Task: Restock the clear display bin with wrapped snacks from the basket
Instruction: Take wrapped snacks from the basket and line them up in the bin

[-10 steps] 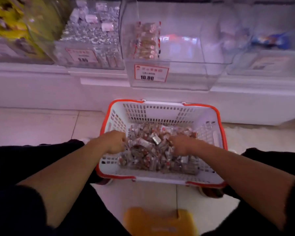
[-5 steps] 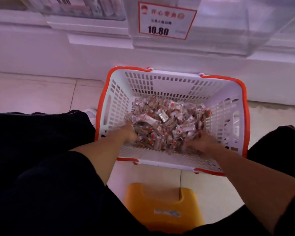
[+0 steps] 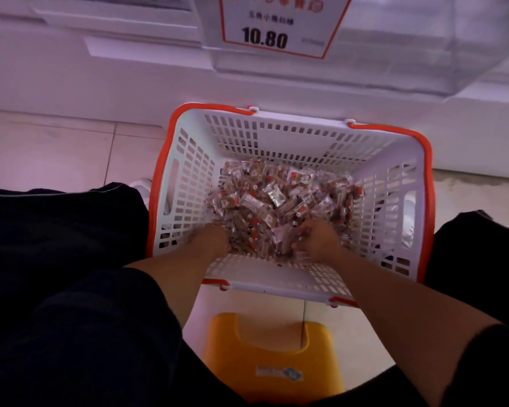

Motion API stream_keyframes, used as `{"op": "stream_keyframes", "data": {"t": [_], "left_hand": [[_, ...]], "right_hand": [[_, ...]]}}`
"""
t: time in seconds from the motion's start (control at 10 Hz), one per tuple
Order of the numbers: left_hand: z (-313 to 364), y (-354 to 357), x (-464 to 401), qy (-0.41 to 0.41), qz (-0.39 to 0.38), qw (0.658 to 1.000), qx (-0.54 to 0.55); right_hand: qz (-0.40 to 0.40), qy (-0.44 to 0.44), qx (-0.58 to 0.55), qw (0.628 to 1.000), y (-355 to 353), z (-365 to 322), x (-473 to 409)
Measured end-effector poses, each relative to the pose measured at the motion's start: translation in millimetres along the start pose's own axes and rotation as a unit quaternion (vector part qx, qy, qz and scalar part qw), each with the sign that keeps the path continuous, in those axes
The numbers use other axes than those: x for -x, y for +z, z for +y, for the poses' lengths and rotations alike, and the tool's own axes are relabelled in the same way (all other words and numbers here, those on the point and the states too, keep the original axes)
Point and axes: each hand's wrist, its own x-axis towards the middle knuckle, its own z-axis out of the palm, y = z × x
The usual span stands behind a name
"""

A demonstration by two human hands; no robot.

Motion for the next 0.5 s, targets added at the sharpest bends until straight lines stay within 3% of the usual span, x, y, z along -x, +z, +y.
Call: {"op": "stream_keyframes", "data": {"t": [0.1,0.2,0.4,0.5], "left_hand": [[-5,-4,14,0.001,0.013,0.999,0.037],[-8,0,17,-0.002,0.073,0.994,0.078],[-12,-7,23,0.0,0.061,0.991,0.122],[-13,-6,25,0.01,0.045,0.992,0.114]], "right_hand": [[0.036,-0.007,-0.036,0.999,-7,-3,1],[0.041,0.019,-0.087,0.995,-10,-5,11],[0.034,0.05,-0.194,0.979,-26,-19,38],[0.002,0.045,-0.189,0.981,-36,-25,44]]}}
